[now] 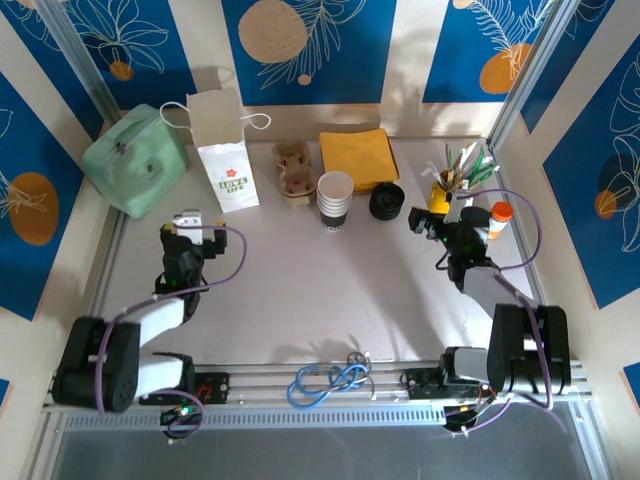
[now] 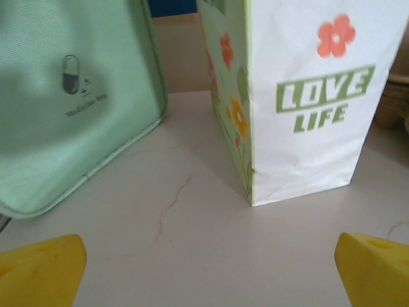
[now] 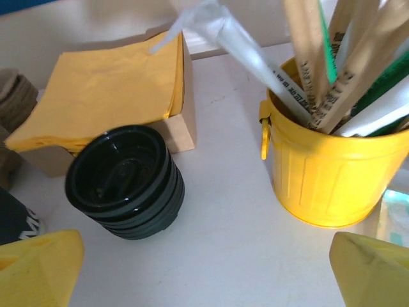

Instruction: Pack the takeout coffee

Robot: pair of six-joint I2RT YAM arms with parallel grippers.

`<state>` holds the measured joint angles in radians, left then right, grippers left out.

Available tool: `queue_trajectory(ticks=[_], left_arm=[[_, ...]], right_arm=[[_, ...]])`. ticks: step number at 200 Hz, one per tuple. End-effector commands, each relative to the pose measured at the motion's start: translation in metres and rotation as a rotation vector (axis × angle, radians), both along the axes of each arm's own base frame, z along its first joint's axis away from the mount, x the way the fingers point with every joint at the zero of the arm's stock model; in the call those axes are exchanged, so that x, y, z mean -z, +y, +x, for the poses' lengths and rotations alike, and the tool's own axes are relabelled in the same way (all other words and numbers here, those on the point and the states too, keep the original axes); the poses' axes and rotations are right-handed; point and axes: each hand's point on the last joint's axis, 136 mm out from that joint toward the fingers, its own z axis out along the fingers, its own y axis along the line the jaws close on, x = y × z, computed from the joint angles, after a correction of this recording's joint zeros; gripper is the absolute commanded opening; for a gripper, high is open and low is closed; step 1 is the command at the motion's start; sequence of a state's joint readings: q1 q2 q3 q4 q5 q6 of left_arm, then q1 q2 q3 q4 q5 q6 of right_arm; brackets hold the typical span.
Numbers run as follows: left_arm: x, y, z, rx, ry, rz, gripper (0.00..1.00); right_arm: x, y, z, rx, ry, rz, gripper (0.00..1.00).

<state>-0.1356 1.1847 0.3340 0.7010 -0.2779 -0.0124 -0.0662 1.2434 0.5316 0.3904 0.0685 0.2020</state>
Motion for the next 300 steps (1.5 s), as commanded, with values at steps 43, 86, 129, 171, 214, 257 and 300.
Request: queue_trajectory(ticks=[43,86,129,171,214,257,300], left_arm=[[-0.035,0.015,-0.043,-0.198,0.262,-0.280,0.99],[-0.060,-0.011,-0.067,-0.111,0.296,-0.509,0.99],[-0.077,-0.059,-0.072,0.090,0.422,-0.659,1.00],[-0.100,-0.089,-0.085,0.285,0.465,-0.670,0.99],[-0.123,-0.099,-0.098,0.368,0.463,-0.692,0.99],[-0.131,-0.097,-0.105,0.369,0.438,-0.698,1.00],[-0.117,-0.097,-0.108,0.363,0.468,-0.689,0.99]], right_arm=[[-0.069,0.049,-0.033,-0.116,0.243,0.354,0.99],[-0.098,0.095,-0.030,-0.155,0.321,0.316,1.00],[-0.092,0.130,-0.012,-0.079,0.438,0.208,0.92],[-0.070,0.170,0.007,-0.066,0.534,0.112,0.75],[-0.052,0.195,0.026,-0.047,0.605,-0.022,0.64],[-0.039,0.206,0.035,-0.048,0.635,-0.020,0.47],[-0.038,0.213,0.039,-0.051,0.638,-0.039,0.35]])
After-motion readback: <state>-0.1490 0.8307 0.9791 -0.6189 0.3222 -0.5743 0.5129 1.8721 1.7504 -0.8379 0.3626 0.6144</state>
